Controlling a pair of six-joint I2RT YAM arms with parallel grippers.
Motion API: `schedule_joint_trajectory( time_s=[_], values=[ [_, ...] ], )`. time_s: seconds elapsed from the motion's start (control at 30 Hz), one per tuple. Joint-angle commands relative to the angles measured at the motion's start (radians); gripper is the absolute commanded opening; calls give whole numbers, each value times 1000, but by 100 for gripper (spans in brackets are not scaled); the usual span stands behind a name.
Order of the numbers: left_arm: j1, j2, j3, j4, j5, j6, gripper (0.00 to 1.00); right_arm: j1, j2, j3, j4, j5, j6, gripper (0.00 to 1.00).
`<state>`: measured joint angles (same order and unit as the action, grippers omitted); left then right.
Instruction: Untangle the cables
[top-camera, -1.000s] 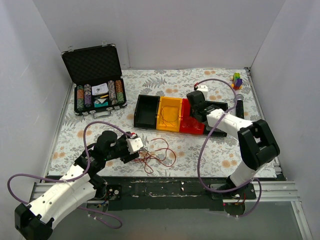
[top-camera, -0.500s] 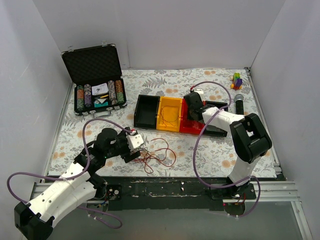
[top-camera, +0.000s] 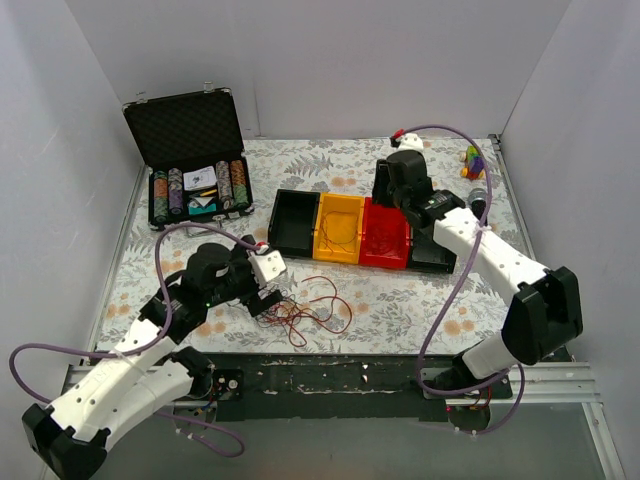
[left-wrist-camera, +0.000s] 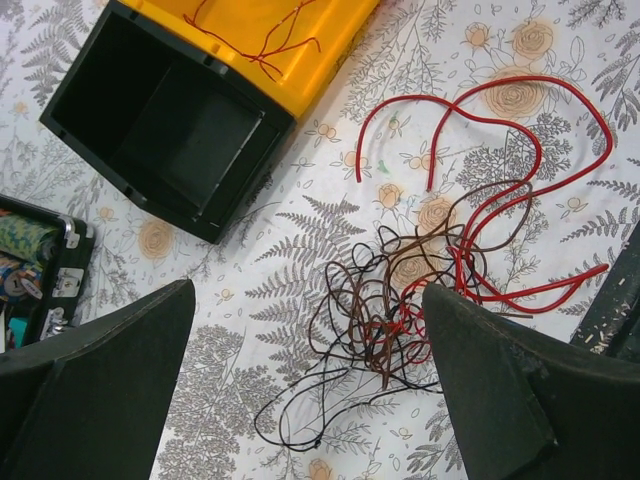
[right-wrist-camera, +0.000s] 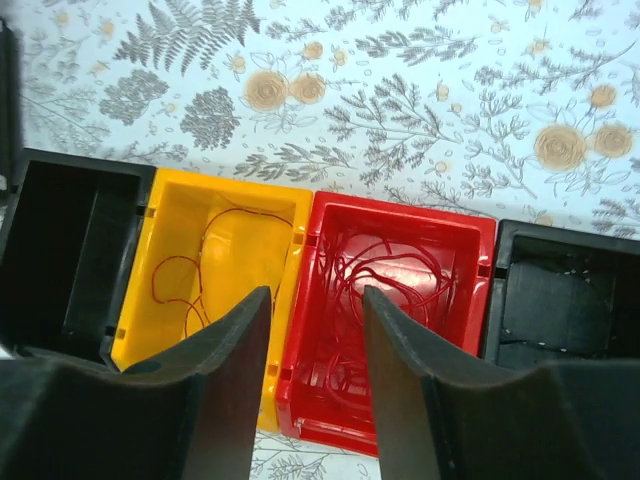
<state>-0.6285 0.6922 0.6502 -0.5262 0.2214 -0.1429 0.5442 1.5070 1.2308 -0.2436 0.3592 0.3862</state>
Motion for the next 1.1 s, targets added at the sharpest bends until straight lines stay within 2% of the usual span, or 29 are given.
schedule_joint_trajectory(
  time_s=[0.0,0.13,0.37,0.53,0.63,0.87,1.07],
  values=[
    [0,26,97,-75,-34,2,98,23,-54,68,-89,-31,-50,55],
    [0,69,170,-145,-60,25,98,68,-70,73,-158,-2,-60,61],
    [1,101,278,-310,-99,42,98,155,-212,-72,-166,-22,-49,71],
    [18,128,394,-451,-100,55,98,256,-329,-181,-143,-60,-43,71],
    [21,119,408,-503,-91,52,98,341,-375,-260,-96,-103,-36,71],
    [21,26,240,-427,-10,55,98,555,-343,-388,-13,-118,2,71],
    [21,-30,68,-174,108,-21,98,732,-331,-438,-46,-26,75,71]
  ],
)
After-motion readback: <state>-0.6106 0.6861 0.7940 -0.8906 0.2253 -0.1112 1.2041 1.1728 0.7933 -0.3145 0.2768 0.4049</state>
